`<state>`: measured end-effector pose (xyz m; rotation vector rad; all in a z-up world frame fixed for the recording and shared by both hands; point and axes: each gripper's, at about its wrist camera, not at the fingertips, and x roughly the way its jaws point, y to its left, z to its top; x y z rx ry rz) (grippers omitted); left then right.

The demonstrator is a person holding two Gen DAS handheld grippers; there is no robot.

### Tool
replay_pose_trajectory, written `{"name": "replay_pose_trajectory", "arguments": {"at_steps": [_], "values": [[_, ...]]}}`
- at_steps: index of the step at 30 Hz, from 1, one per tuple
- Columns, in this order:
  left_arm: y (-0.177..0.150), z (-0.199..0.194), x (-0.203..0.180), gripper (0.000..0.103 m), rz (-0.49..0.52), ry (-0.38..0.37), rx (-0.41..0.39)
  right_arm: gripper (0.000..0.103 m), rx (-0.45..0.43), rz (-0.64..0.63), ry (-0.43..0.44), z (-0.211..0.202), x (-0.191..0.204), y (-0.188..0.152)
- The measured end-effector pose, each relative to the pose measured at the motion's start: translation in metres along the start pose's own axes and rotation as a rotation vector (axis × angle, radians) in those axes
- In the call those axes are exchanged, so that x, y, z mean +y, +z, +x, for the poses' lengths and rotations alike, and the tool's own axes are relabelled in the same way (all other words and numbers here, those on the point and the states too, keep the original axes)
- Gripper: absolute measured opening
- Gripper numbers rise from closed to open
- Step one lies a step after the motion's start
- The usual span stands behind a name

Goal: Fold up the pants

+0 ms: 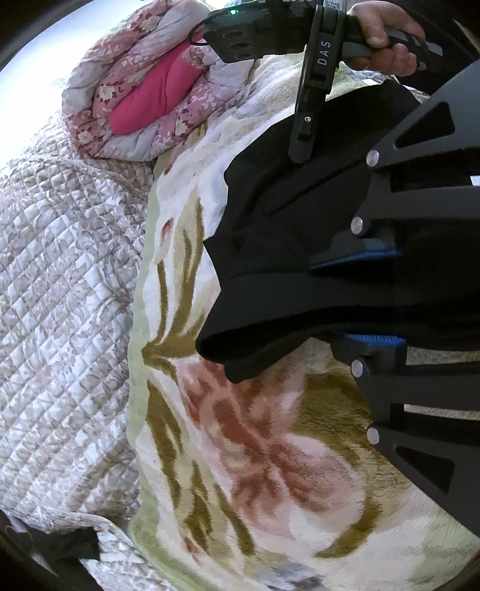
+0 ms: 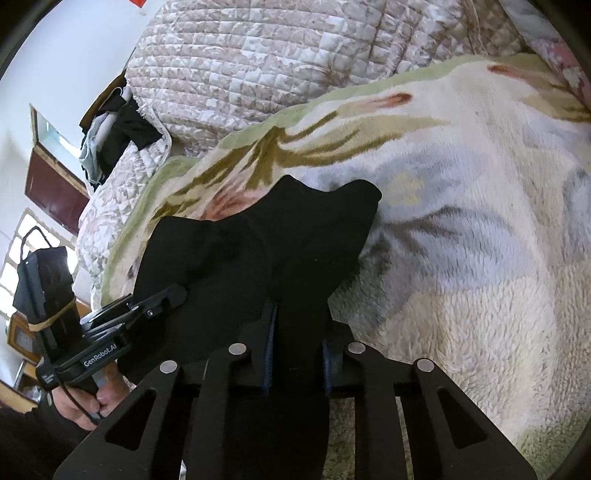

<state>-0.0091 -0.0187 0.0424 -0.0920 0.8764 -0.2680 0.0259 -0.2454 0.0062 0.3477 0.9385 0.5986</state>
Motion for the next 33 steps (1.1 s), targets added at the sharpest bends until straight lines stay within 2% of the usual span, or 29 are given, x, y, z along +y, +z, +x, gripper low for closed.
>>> {"name": "replay_pose_trajectory", "arguments": {"at_steps": [4,12,19,27,30,33], "values": [[0.004,-0.006,-0.004,0.025,0.009,-0.008,-0.009,0.015,-0.033,-0.025,0.015,-0.011,0.01,0.003],[0.017,-0.02,-0.011,0.023,0.015,-0.008,-0.036,0.014,-0.083,-0.079,0.04,-0.024,0.038,0.017],[0.054,-0.029,-0.008,0.023,0.05,0.019,-0.095,0.014,-0.112,-0.121,0.046,-0.02,0.057,0.053],[0.103,0.011,0.031,0.023,0.049,0.003,-0.074,0.014,-0.082,-0.103,0.051,0.021,0.036,0.111],[0.111,0.033,0.042,0.023,0.035,-0.002,-0.061,0.014,-0.073,-0.072,0.055,0.041,0.02,0.124],[0.108,0.062,0.053,0.025,0.012,0.006,-0.006,0.014,-0.036,-0.031,0.022,0.066,-0.003,0.128]]}}
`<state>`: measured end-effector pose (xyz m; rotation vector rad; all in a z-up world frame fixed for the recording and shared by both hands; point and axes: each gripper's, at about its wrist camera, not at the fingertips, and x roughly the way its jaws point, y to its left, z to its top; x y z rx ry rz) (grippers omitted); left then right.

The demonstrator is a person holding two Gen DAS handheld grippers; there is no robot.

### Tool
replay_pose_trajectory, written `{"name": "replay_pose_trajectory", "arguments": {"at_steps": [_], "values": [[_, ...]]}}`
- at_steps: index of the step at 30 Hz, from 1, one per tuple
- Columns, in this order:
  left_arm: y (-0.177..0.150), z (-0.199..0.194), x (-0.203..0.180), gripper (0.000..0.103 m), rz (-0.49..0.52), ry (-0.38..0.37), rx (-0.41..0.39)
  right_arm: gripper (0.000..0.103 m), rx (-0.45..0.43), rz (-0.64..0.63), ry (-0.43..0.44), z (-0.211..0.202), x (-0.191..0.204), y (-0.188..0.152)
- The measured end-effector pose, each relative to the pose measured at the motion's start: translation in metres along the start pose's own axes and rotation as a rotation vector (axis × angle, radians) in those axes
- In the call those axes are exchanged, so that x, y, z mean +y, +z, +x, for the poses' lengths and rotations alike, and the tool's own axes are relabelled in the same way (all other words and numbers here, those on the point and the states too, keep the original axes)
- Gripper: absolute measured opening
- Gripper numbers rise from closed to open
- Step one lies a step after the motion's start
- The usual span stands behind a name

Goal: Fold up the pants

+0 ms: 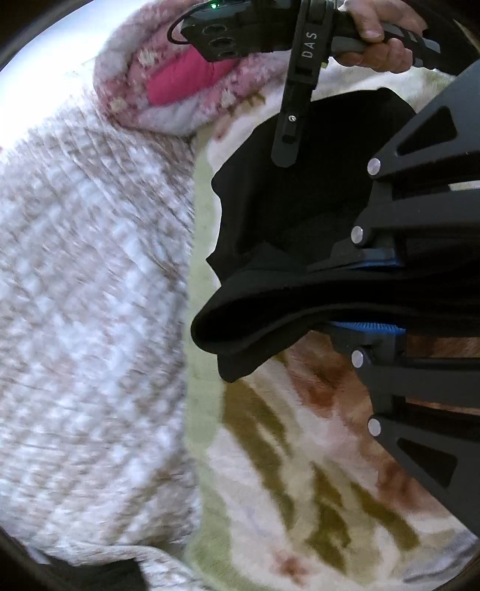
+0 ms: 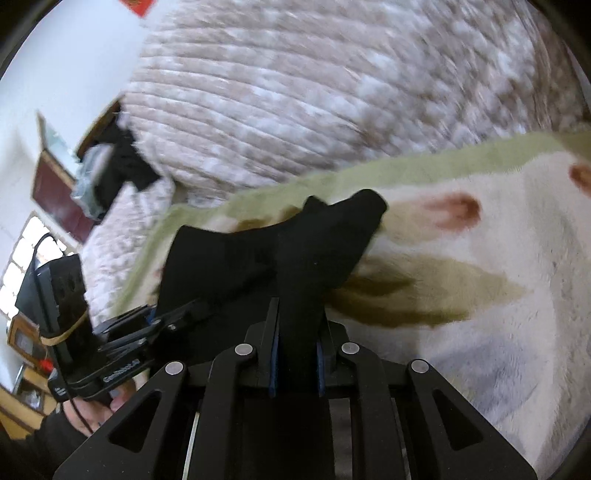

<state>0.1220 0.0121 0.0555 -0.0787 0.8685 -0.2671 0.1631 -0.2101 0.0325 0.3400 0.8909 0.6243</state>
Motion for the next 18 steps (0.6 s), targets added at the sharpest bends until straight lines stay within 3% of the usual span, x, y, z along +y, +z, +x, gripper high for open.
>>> {"name": "replay_pose_trajectory", "arguments": {"at_steps": [3,7,13,18], "values": [[-0.006,0.018,0.015,0.036,-0.023,0.021,0.039,0.019,0.046,0.023,-0.048,0.015,-0.022,-0.001],[-0.009,0.014,0.029,0.041,-0.087,-0.011,0.047,0.037,0.006,0.053,-0.096,0.003,-0.034,0.002],[-0.014,-0.015,0.016,0.04,-0.067,0.097,-0.022,0.037,-0.077,-0.046,-0.189,-0.026,-0.008,-0.004],[-0.022,-0.042,-0.008,0.04,-0.03,0.111,-0.081,0.037,-0.11,-0.155,-0.197,-0.04,0.032,-0.025]]}}
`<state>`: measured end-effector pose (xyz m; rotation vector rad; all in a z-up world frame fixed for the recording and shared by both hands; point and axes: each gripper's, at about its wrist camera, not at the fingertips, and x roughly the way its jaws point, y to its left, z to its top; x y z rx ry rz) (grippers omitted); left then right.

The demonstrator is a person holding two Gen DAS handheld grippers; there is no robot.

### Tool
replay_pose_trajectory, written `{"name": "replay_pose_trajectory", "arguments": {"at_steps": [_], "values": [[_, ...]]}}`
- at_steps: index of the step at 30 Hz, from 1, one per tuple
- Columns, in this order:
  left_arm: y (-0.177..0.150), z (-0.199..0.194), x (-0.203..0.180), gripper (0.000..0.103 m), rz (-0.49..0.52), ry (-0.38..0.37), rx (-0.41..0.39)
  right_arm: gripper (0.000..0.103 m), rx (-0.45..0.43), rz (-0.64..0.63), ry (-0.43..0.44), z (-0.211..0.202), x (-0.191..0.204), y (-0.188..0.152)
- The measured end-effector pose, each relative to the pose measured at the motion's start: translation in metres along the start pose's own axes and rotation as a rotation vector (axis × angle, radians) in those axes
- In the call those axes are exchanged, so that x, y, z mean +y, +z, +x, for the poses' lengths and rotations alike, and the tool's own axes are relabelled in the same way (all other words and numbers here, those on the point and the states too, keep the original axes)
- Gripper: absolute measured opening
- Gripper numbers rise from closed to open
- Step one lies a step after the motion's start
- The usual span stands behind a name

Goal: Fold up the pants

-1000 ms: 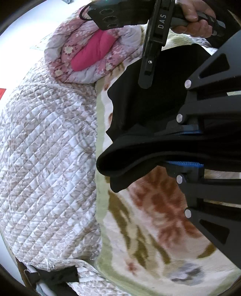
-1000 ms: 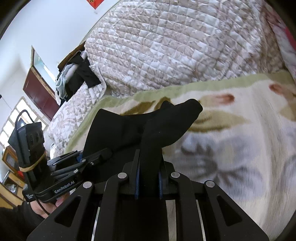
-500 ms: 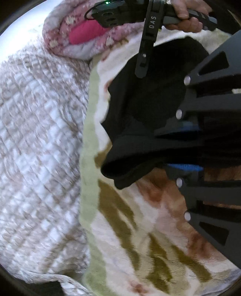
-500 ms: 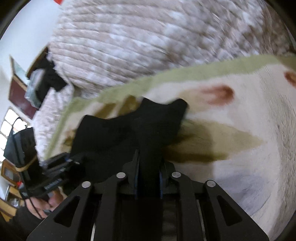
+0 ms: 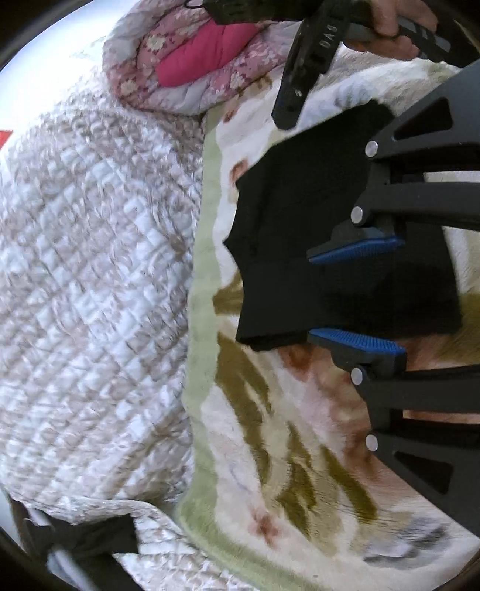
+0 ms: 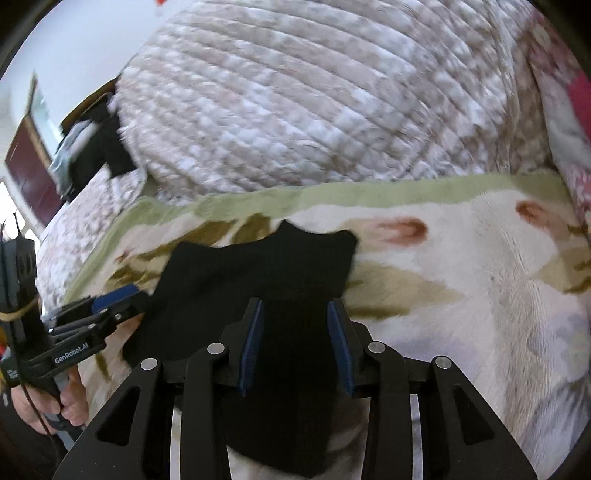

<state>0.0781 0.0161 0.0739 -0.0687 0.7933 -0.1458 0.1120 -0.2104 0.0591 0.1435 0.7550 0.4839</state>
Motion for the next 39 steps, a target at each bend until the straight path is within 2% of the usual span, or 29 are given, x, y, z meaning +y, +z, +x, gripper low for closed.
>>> {"name": "replay_pose_trajectory", "arguments": {"at_steps": [4,7,14,18,24,29,35,39], "values": [[-0.014,-0.011,-0.018,0.04,0.039,-0.025,0.0,0.036,0.012,-0.06,-0.012,-0.005,0.021,-0.015],[-0.022,-0.011,-0.026,0.04,0.066,-0.027,0.013,0.029,0.037,-0.092,-0.019,-0.003,0.028,-0.024],[-0.037,0.01,-0.027,0.04,0.11,0.01,0.066,0.028,0.094,-0.119,-0.042,0.012,0.029,-0.032],[-0.044,0.01,-0.028,0.04,0.146,0.01,0.042,0.028,0.154,-0.142,-0.062,0.029,0.029,-0.04],[-0.049,0.011,-0.025,0.041,0.166,-0.003,0.015,0.029,0.144,-0.124,-0.04,0.035,0.029,-0.044],[-0.036,0.009,-0.016,0.04,0.093,-0.054,0.043,0.029,0.115,-0.107,-0.004,0.032,0.025,-0.03],[0.005,0.028,-0.014,0.04,0.091,-0.016,0.012,0.029,0.036,-0.098,-0.046,0.046,0.005,0.015],[0.027,0.06,-0.004,0.04,0.085,-0.002,0.037,0.029,0.05,-0.094,-0.034,0.072,-0.007,0.03]]}}
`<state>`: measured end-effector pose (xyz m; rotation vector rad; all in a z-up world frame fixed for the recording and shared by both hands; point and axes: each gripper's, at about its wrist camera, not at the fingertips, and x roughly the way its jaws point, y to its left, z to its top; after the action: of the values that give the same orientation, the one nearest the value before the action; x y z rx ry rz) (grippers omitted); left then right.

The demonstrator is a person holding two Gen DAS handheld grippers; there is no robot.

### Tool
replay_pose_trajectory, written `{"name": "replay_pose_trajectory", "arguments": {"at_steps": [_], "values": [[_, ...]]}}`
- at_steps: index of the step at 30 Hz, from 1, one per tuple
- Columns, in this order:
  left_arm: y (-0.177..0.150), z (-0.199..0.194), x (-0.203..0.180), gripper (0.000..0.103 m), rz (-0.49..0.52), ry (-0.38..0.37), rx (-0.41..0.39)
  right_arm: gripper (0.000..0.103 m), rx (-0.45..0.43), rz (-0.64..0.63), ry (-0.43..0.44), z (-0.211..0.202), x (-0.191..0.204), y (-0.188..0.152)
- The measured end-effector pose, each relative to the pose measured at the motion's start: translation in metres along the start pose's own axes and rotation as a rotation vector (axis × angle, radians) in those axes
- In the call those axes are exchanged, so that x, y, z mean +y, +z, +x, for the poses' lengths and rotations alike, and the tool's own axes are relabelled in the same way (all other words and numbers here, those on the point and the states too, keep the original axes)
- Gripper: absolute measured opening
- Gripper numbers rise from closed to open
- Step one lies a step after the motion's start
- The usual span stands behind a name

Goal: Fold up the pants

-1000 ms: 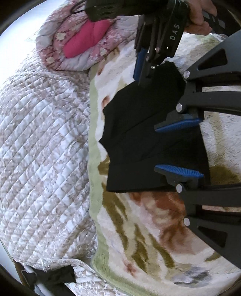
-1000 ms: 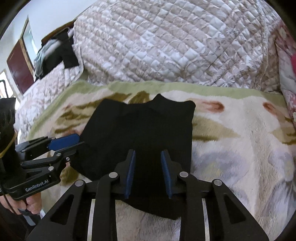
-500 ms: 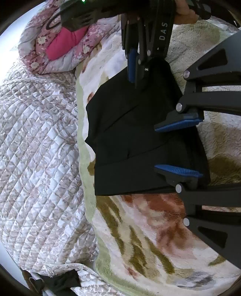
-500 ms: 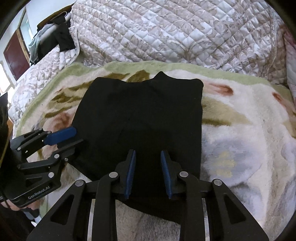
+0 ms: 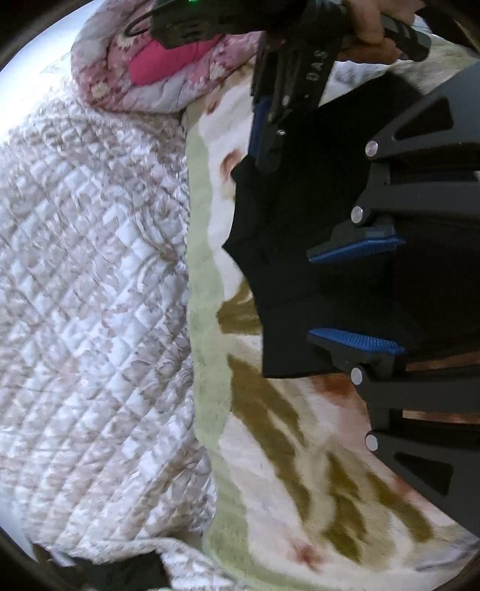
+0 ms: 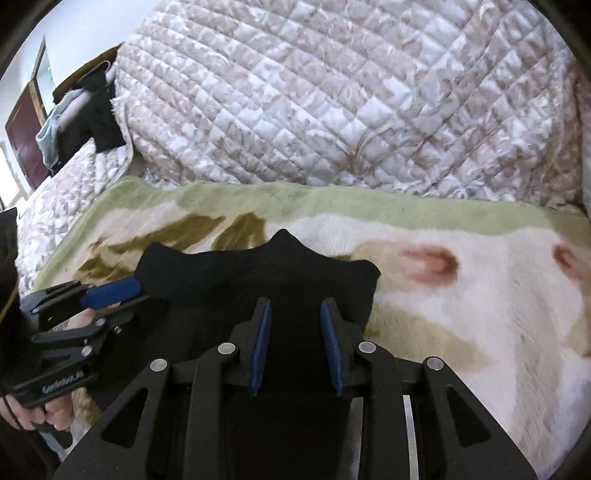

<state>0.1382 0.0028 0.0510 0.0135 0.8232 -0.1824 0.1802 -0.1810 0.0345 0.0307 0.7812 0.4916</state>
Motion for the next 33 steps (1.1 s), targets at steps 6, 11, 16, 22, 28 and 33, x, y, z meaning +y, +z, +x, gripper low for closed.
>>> {"name": "replay_pose_trajectory", "arguments": {"at_steps": [6,11,16,22,28,33], "values": [[0.002,0.021,0.01,0.04,-0.002,0.012,0.027,0.024,0.049,0.01,-0.021,0.026,-0.016,0.001],[-0.001,0.02,0.014,0.04,-0.013,0.002,0.018,0.017,0.041,0.044,-0.014,0.022,-0.022,-0.002],[-0.004,0.013,0.013,0.041,-0.009,0.025,0.013,0.026,0.031,0.003,-0.036,0.007,-0.007,-0.006],[-0.01,-0.007,0.012,0.04,-0.039,0.053,0.015,0.037,0.017,-0.022,-0.032,-0.016,0.013,-0.027],[-0.028,-0.028,-0.001,0.04,-0.035,0.06,0.017,0.045,0.014,-0.048,-0.008,-0.035,0.036,-0.047],[-0.043,-0.041,-0.011,0.04,-0.047,0.037,0.021,0.045,0.02,-0.085,-0.034,-0.044,0.049,-0.064]]}}
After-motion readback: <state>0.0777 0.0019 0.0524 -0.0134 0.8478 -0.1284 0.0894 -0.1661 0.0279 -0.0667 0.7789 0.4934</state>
